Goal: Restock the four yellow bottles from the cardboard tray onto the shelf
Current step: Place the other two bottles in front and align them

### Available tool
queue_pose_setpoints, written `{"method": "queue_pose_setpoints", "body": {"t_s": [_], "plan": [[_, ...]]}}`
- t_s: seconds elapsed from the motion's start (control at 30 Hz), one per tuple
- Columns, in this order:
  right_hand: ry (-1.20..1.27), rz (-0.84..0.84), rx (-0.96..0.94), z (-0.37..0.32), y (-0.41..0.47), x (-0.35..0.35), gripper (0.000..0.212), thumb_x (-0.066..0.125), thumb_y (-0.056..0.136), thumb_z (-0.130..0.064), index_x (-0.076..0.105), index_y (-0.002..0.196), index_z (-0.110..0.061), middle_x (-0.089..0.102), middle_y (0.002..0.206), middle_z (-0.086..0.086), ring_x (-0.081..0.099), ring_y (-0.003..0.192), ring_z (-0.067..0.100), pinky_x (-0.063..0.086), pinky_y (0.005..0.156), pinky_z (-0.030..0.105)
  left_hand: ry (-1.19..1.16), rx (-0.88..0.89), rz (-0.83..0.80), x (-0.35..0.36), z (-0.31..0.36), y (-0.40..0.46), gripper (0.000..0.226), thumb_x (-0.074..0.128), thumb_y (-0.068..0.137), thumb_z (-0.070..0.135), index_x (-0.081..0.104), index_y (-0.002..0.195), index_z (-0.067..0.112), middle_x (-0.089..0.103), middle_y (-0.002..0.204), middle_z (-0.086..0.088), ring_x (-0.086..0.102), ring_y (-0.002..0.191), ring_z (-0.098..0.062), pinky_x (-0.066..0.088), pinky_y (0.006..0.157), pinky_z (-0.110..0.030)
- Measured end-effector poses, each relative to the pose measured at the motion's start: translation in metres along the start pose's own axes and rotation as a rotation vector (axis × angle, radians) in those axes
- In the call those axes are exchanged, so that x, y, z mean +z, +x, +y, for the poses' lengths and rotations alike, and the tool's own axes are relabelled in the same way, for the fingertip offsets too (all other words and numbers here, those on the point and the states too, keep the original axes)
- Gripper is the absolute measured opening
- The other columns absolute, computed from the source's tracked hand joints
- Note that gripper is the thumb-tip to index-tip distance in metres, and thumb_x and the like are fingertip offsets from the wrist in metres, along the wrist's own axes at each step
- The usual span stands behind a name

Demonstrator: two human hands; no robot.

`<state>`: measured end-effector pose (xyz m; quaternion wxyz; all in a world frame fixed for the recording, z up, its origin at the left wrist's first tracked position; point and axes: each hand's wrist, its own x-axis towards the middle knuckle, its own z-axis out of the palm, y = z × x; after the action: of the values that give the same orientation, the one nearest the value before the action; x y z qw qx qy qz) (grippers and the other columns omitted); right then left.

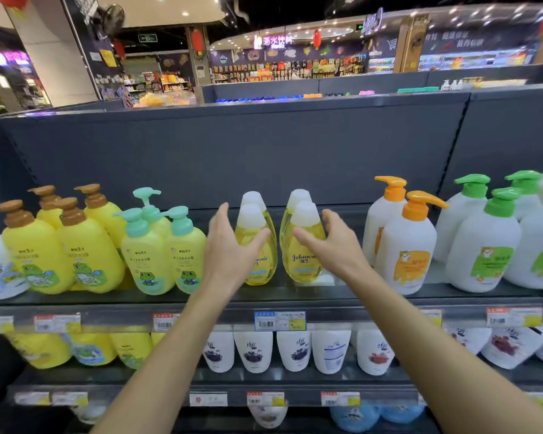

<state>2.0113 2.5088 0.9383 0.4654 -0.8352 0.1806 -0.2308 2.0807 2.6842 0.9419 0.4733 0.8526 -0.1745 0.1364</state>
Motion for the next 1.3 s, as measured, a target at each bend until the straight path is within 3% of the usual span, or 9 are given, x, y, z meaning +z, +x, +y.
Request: {"method": "queue_pose_setpoints", "body": {"t_s": [0.03,0.1,0.2,0.37,0.57,0.9,1.1,1.3], "plan": [[-0.018,0.025,-0.016,0.001,-0.003,0.007,0.039,0.071,0.079,-0.042,0.057,0.110,-0.022,0.065,0.112,-0.001,0.062,0.107,0.021,0.052,0.085,0.038,0.006,-0.020,-0.003,0.005,0.000,-0.002,0.094,0.070,0.078,0.052,0.023,0.152,0.019,0.034,0.154,-0.003,0.040,0.138,-0.021,0.038,0.109,-0.046],[-0.062,0.081,-0.077,0.007,-0.007,0.019,0.035,0.072,0.079,-0.034,0.056,0.107,-0.023,0.062,0.102,-0.002,0.059,0.100,0.022,0.051,0.084,0.042,0.023,-0.036,0.016,0.013,-0.001,-0.005,0.088,0.072,0.076,0.051,0.029,0.148,0.020,0.043,0.145,-0.004,0.048,0.129,-0.023,0.042,0.104,-0.044],[-0.067,0.101,-0.101,0.011,-0.005,0.021,0.045,0.074,0.080,-0.032,0.055,0.119,-0.023,0.060,0.104,-0.004,0.056,0.106,0.022,0.048,0.089,0.044,0.059,-0.013,0.053,0.021,-0.004,-0.006,0.077,0.074,0.075,0.048,0.037,0.138,0.023,0.048,0.130,-0.002,0.053,0.114,-0.023,0.046,0.095,-0.041],[-0.068,0.103,-0.090,0.019,-0.006,0.020,0.058,0.075,0.078,-0.041,0.050,0.130,-0.030,0.066,0.115,-0.005,0.061,0.107,0.018,0.051,0.091,0.044,0.091,0.024,0.057,0.030,-0.017,-0.011,0.089,0.081,0.072,0.038,0.027,0.142,0.026,0.044,0.131,-0.002,0.051,0.117,-0.024,0.048,0.091,-0.039],[-0.031,0.074,-0.112,0.022,-0.006,0.017,0.057,0.074,0.081,-0.042,0.048,0.131,-0.033,0.066,0.116,-0.009,0.062,0.106,0.014,0.053,0.091,0.045,0.117,0.051,0.049,0.040,-0.029,-0.016,0.106,0.084,0.071,0.027,0.011,0.148,0.031,0.041,0.134,-0.007,0.049,0.121,-0.027,0.047,0.092,-0.040],[0.007,0.035,-0.133,0.027,-0.005,0.017,0.060,0.076,0.080,-0.039,0.047,0.133,-0.037,0.067,0.112,-0.012,0.063,0.105,0.011,0.053,0.093,0.043,-0.035,0.052,0.003,0.044,-0.037,-0.010,0.107,0.086,0.064,0.030,0.015,0.144,0.033,0.039,0.125,-0.002,0.050,0.109,-0.022,0.047,0.084,-0.036],[0.047,-0.010,-0.144,0.032,-0.004,0.015,0.059,0.075,0.084,-0.033,0.046,0.136,-0.032,0.065,0.108,-0.015,0.062,0.102,0.006,0.055,0.089,0.034,-0.094,0.052,0.018,0.047,-0.038,-0.008,0.103,0.085,0.061,0.026,0.019,0.140,0.036,0.034,0.118,0.007,0.049,0.108,-0.021,0.048,0.082,-0.035],[0.064,-0.035,-0.144,0.034,0.000,0.016,0.061,0.073,0.085,-0.034,0.044,0.139,-0.033,0.065,0.107,-0.016,0.063,0.102,0.003,0.054,0.087,0.029,-0.222,0.048,-0.074,0.044,-0.046,-0.004,0.096,0.083,0.064,0.020,0.022,0.136,0.033,0.047,0.124,0.002,0.056,0.105,-0.017,0.052,0.085,-0.034]]}}
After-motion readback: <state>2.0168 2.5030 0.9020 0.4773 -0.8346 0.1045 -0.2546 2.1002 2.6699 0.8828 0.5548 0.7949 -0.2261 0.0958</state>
